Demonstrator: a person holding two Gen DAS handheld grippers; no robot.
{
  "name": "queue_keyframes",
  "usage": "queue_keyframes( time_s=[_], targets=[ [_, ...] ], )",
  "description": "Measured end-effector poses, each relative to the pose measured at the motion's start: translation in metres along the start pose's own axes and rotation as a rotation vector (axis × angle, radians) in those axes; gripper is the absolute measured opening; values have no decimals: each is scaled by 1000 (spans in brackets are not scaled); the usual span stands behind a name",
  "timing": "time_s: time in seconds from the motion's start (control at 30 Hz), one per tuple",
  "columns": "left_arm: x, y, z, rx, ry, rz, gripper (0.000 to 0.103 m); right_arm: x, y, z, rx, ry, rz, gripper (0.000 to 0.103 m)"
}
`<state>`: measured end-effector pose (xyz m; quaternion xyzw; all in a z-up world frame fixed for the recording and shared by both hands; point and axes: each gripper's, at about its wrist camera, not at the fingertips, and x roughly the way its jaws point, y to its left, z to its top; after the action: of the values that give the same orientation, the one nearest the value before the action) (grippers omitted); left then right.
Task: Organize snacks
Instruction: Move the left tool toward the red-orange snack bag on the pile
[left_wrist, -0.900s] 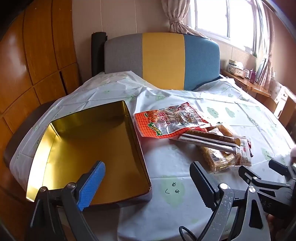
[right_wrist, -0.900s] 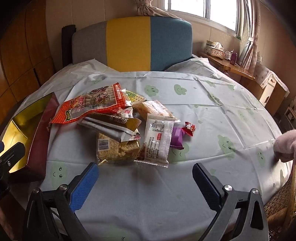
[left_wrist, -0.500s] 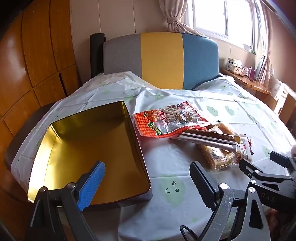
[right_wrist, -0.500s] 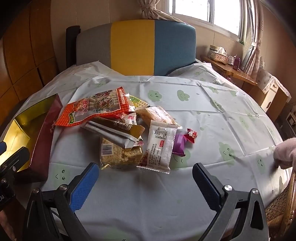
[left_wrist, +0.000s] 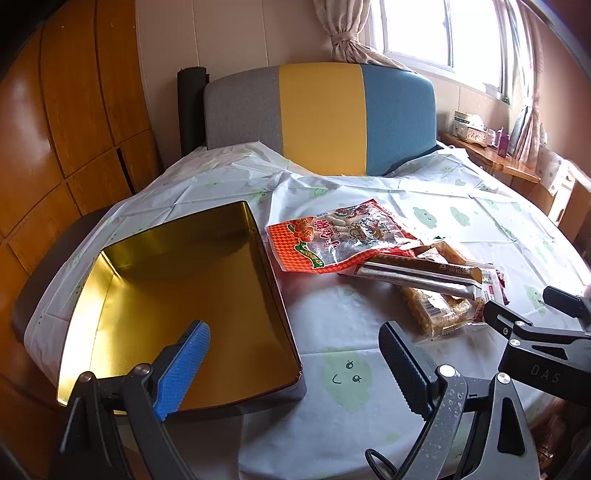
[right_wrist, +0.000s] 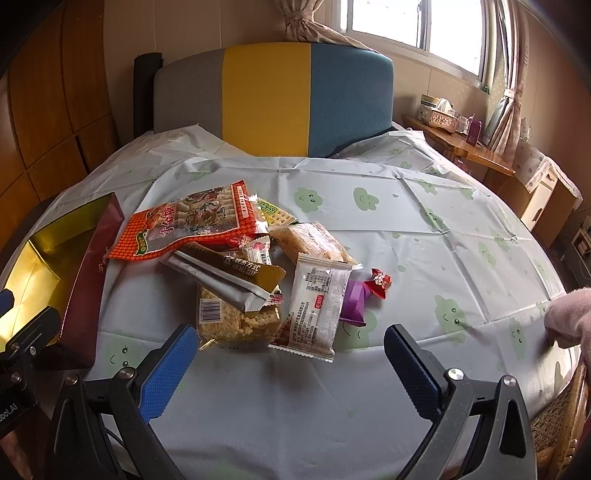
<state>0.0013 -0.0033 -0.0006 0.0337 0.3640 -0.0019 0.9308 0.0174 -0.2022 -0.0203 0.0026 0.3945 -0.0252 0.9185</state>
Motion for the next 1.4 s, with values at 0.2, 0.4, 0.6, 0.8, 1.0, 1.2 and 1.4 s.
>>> queue_keyframes(
  time_s=[0.2, 0.4, 0.6, 0.8, 1.0, 1.2, 1.4],
  targets=[
    [1, 0, 0, 3, -1, 3, 93, 0, 0, 4, -11, -5, -3, 102],
    [1, 0, 0, 6, 0, 6, 93, -1, 0, 9, -23, -11, 1, 103],
    [4, 0, 0, 9, 4, 9, 93, -1, -2, 15, -39, -16, -3, 102],
    [5, 1, 2, 16, 1, 13, 93, 0, -7, 26, -62, -18, -2, 102],
    [7, -1, 1, 25, 7, 13, 93, 3, -13, 40, -113, -13, 0, 102],
    [8, -3, 1, 33, 10, 15, 93, 7, -27, 63, -156, -20, 7, 102],
    [8, -3, 2, 45, 14, 16, 93, 29, -46, 79, -213, -11, 72, 102]
  ],
)
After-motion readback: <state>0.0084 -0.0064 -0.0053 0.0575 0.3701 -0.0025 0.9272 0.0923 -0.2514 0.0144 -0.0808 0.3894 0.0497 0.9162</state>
